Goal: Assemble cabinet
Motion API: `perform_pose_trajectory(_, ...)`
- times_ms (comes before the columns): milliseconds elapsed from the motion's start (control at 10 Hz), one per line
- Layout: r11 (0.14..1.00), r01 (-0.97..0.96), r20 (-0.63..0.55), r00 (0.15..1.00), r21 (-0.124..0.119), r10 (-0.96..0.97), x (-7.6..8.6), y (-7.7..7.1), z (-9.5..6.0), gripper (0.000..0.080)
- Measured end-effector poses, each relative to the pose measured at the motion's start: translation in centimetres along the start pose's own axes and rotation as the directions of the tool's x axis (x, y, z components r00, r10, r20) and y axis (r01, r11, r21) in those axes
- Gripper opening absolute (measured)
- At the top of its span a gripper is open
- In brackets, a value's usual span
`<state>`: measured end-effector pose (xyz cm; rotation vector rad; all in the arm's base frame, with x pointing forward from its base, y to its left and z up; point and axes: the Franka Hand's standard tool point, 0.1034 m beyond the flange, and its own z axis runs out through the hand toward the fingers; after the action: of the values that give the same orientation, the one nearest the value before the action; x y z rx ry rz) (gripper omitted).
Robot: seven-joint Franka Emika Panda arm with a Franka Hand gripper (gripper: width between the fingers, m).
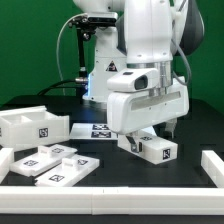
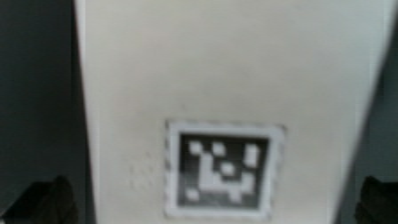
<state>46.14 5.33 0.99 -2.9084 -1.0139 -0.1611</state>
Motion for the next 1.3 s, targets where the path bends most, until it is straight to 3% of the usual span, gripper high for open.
perform_pose_trajectory(100,1.000,-0.001,0.001,1.000,0.001,0.001,0.1,0.0,-0.1,0.0797)
perform_pose_trajectory(300,1.000,-0.002,0.001,1.000,0.001,0.002,0.1,0.0,-0.1,0.0556)
perform_pose_trajectory(600,1.000,-0.001,0.001,1.000,0.000,0.001,0.0,0.1,-0.1,0.0557)
perform_pose_trajectory(1000,1.000,0.021,0.037,0.999,0.007,-0.021,-4.9,1.3,-1.0,0.0557)
perform_pose_trajectory(1300,1.000,0.022,0.029,0.999,-0.004,-0.021,-5.7,2.1,-0.7,0.0557)
